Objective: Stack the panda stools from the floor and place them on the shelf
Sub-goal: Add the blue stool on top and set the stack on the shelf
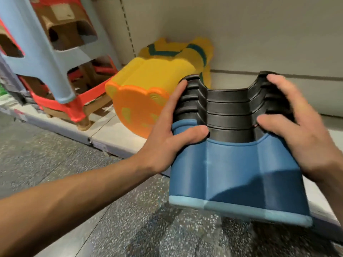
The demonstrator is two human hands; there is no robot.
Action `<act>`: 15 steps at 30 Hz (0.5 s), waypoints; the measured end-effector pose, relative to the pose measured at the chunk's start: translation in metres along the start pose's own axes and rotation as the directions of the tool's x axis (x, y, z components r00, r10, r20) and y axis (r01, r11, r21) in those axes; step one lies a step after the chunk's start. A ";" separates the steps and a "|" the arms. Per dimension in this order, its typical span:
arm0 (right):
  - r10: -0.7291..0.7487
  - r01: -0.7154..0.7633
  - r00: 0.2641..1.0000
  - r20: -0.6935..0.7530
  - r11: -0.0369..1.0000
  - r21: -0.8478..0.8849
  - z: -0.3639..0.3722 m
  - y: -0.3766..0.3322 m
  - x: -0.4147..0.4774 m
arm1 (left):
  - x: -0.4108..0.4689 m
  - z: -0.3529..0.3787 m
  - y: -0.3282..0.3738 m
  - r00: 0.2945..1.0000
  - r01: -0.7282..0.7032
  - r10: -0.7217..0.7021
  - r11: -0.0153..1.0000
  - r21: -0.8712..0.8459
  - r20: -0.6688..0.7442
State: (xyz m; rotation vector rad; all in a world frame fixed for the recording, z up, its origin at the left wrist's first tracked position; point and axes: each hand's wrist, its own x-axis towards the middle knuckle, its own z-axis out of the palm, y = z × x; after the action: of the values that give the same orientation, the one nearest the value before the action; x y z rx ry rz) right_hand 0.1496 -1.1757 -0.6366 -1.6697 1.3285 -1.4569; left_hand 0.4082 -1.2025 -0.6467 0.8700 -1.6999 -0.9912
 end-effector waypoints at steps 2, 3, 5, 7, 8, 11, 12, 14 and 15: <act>0.014 -0.015 0.999 -0.033 0.999 -0.031 -0.014 0.003 0.011 | 0.016 0.012 -0.005 0.999 0.014 -0.013 0.999 -0.034 0.029; 0.019 -0.021 0.998 -0.052 0.998 -0.053 -0.019 0.004 0.017 | 0.023 0.018 -0.010 1.000 0.009 -0.008 0.999 -0.048 0.028; 0.035 -0.041 0.997 -0.063 0.995 -0.087 -0.026 0.006 0.029 | 0.036 0.028 -0.022 1.000 0.007 -0.005 0.998 -0.058 0.027; 0.062 -0.066 0.997 -0.047 0.994 -0.091 -0.028 0.012 0.042 | 0.048 0.036 -0.032 1.000 0.023 -0.022 0.997 -0.067 0.011; 0.086 -0.089 0.995 -0.045 0.992 -0.084 -0.028 0.018 0.047 | 0.054 0.039 -0.036 0.999 0.033 -0.033 0.997 -0.067 0.002; 0.128 -0.133 0.986 -0.104 0.990 -0.046 -0.026 0.041 0.056 | 0.074 0.043 -0.047 0.997 0.069 -0.067 0.996 -0.052 0.036; 0.130 -0.135 0.984 -0.118 0.990 -0.040 -0.027 0.049 0.058 | 0.082 0.045 -0.051 0.996 0.071 -0.069 0.996 -0.046 0.051; 0.169 -0.176 0.978 -0.125 0.983 -0.048 -0.030 0.064 0.061 | 0.094 0.050 -0.057 0.994 0.088 -0.086 0.996 -0.028 0.068; 0.194 -0.203 0.972 -0.133 0.977 -0.057 -0.035 0.070 0.063 | 0.101 0.056 -0.059 0.993 0.089 -0.087 0.996 -0.020 0.083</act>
State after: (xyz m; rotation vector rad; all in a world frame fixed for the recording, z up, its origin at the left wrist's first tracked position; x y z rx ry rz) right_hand 0.0896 -1.2516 -0.6638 -1.4583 1.5848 -1.4315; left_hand 0.3311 -1.3034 -0.6743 0.9067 -1.7272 -1.1175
